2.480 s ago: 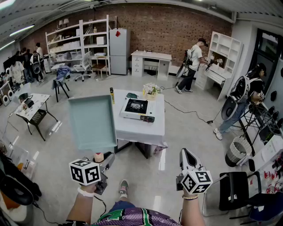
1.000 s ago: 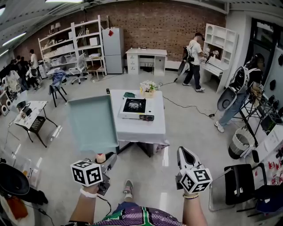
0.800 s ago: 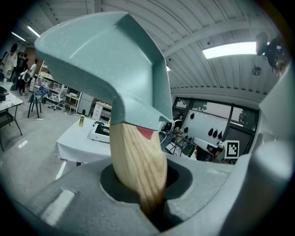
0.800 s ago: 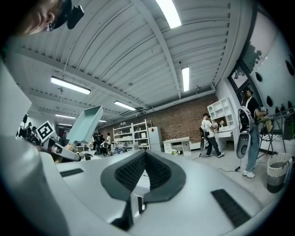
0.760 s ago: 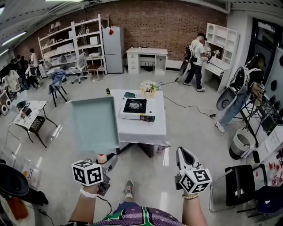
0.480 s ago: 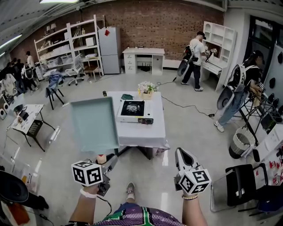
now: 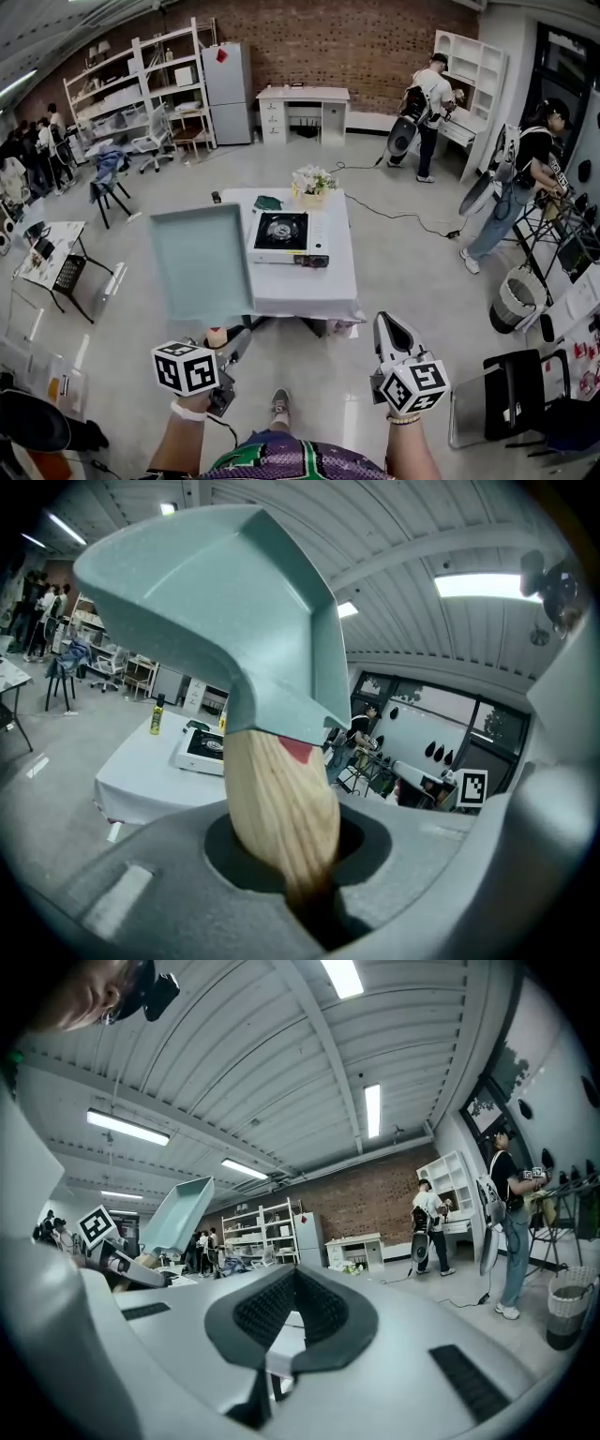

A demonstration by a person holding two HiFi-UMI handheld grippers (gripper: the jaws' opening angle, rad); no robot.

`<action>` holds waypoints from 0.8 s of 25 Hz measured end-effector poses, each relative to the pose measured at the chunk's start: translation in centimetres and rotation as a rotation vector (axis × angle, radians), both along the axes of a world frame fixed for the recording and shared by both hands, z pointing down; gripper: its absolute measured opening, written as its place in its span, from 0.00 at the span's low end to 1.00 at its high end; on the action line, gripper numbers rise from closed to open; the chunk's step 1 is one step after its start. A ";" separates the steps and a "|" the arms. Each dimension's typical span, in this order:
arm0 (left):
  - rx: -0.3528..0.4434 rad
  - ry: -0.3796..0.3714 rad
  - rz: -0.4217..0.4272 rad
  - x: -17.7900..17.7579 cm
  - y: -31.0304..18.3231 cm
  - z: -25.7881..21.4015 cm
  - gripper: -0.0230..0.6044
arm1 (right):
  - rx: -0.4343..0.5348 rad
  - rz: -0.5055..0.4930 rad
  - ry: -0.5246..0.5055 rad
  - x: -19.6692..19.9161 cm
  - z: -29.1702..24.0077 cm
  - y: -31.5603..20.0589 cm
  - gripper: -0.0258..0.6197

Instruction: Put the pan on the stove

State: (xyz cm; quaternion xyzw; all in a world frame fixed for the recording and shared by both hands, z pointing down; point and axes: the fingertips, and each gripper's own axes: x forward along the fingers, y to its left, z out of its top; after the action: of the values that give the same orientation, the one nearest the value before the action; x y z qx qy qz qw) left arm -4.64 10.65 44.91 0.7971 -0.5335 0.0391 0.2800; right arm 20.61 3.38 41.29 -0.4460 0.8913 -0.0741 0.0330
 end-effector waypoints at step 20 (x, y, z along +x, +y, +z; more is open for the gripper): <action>-0.073 0.033 0.054 -11.7 -15.3 0.6 0.13 | -0.010 0.004 0.041 -12.8 -2.9 -15.8 0.04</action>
State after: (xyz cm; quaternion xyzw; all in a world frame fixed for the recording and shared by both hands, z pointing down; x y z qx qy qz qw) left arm -16.30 -4.70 45.56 0.8010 -0.5054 0.0531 0.3165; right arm 7.82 -12.42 38.34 -0.4496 0.8905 -0.0691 0.0127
